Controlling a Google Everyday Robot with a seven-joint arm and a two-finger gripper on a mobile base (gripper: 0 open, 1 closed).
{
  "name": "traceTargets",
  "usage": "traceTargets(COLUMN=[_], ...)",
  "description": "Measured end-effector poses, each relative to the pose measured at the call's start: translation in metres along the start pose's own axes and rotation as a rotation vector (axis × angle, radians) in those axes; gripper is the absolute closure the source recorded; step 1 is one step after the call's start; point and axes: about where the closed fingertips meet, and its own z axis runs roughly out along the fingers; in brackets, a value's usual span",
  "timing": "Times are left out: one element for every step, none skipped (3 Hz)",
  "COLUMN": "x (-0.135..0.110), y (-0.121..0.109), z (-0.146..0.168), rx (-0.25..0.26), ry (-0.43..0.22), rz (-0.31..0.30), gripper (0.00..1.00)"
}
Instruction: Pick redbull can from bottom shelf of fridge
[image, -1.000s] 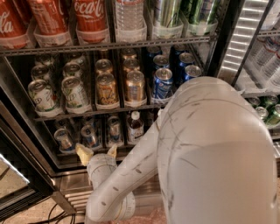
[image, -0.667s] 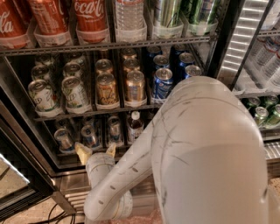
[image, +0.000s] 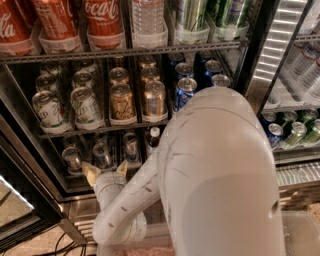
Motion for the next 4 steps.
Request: traceTargets(x=[0.002, 0.005, 0.005, 0.003], y=[0.001, 0.000, -0.011, -0.025], z=[0.008, 0.014, 0.020, 0.030], rx=[0.000, 0.008, 0.028, 0.041], ry=[0.008, 0.012, 0.003, -0.008], rz=[-0.027, -0.049, -0.043, -0.014], gripper=[0.16, 0.20, 0.19, 0.20])
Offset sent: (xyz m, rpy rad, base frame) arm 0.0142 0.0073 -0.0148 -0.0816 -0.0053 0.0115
